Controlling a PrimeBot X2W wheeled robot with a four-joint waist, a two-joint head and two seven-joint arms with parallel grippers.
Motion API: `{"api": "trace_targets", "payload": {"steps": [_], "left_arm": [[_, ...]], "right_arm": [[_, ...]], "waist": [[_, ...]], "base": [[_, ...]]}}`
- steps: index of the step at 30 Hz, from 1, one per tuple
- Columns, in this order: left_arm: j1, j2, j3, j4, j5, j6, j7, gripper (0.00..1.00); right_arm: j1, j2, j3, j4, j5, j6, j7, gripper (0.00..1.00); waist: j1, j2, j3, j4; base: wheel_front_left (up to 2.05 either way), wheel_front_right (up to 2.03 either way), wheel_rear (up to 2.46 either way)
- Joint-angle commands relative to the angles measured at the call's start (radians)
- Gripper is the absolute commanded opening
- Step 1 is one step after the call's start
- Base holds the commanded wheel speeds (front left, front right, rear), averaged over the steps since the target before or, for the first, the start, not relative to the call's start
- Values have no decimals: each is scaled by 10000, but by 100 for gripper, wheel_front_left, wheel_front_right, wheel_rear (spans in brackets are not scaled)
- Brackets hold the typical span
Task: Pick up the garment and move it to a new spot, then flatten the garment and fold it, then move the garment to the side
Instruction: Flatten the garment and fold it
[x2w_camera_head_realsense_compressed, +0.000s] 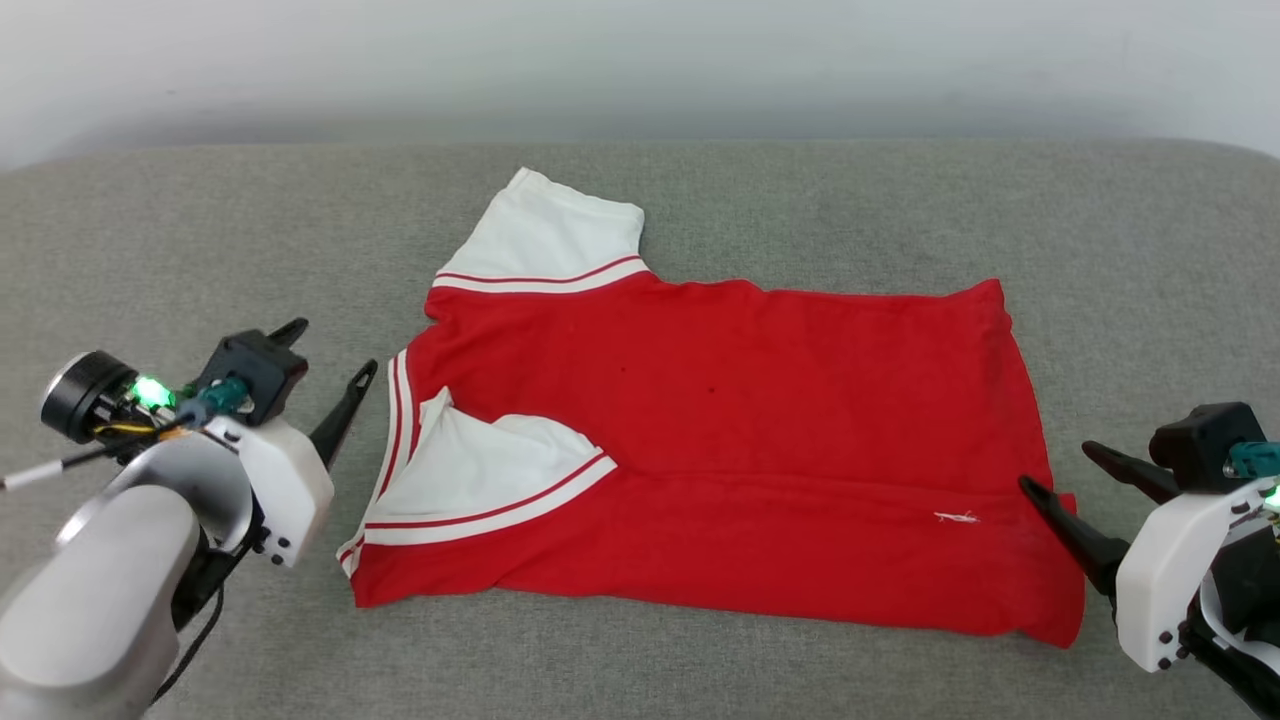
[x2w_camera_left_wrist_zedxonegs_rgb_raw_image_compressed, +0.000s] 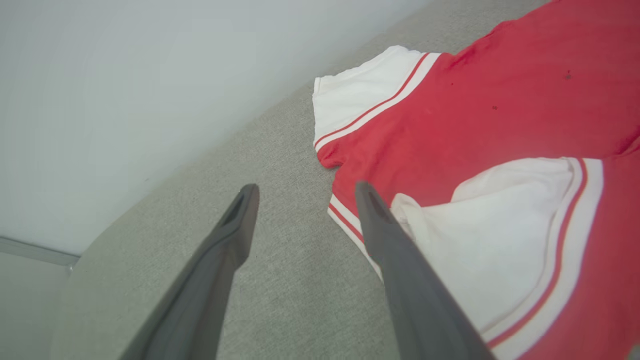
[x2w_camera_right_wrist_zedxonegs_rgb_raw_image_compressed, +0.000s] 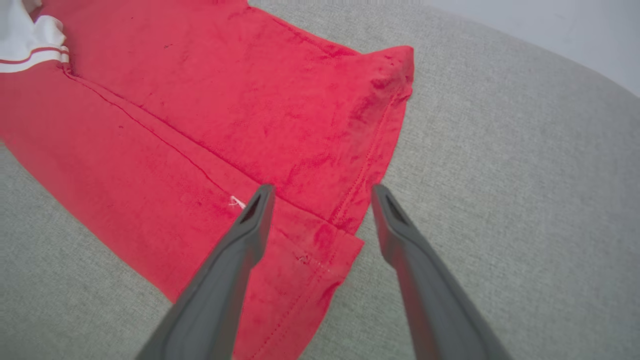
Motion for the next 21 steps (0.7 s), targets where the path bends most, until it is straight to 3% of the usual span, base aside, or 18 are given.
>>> {"api": "trace_targets", "payload": {"steps": [1,5,13,21], "left_arm": [[-76,66,-107,-153,-139,-43,354,100],[-437,521,-602,-894,-856,-156,2039,100],[-1214,1616,-2577,-2338,-3683,-175,6161,100],[-1909,2071,-3893,-2183,-5170,-176,8207,100]], "right_arm": [[163,88,-71,-44,-68,-8,-25,100],[327,227,-245,-174,-246,-8,6,100],[279,524,-240,-283,-422,-8,90,100],[-79,511,21,-313,-382,-8,266,100]], "waist": [[0,0,-91,73],[0,0,-144,114],[0,0,-100,35],[0,0,203,-284]], "base": [[0,0,0],[0,0,0],[0,0,0],[0,0,0]]}}
